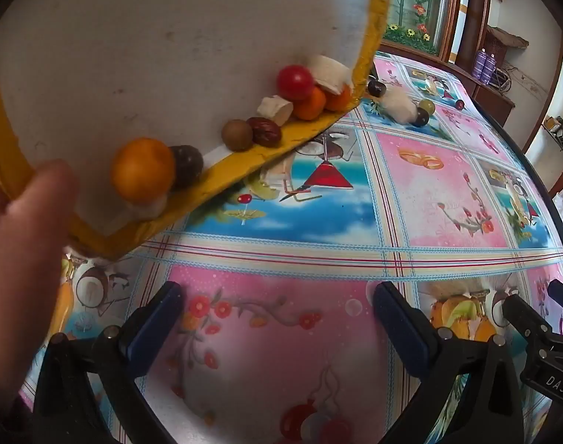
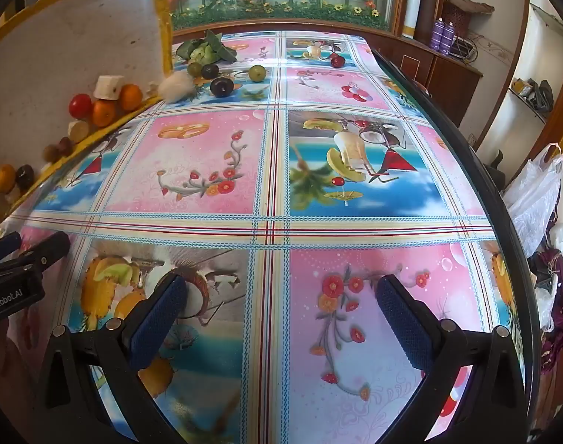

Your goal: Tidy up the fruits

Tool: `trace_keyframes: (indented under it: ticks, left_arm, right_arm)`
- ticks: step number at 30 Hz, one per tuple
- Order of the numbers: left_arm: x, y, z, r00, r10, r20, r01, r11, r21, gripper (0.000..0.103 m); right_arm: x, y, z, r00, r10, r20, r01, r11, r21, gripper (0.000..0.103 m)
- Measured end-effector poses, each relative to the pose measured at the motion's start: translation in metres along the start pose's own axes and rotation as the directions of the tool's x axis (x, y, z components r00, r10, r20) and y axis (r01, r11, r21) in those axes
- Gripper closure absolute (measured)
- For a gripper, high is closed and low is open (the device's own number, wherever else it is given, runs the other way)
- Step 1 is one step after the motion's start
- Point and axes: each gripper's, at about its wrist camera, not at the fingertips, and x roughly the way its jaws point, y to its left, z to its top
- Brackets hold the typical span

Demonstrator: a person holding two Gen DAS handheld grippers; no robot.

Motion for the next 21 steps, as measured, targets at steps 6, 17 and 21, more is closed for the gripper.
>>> trace_keyframes:
  ticks: [6, 17, 21]
  left_arm:
    - [-0.0001, -0.0013, -0.0005, 1.0, 0.003, 0.0, -0.003, 1.0, 0.001, 0.0]
    - [0.0005, -0.0014, 0.0008, 1.0, 0.002, -0.002, -0.002, 1.0, -0.001, 0.0]
    - [0.0007, -0.0013, 0.0008, 1.0, 0.002, -0.002, -0.002, 1.0, -0.001, 0.0]
  right_arm:
    - [-0.0001, 0.0, -0.0001, 1.0, 0.006, 0.007, -0.006, 1.0, 0.004, 0.0]
    - [0.0009, -0.0023, -0.0002, 1.0, 0.002, 0.006, -0.002, 1.0, 0.001, 0.0]
    - [0.0004, -0.0006, -0.0006, 1.0, 0.001, 0.006, -0.001, 1.0, 0.0, 0.0]
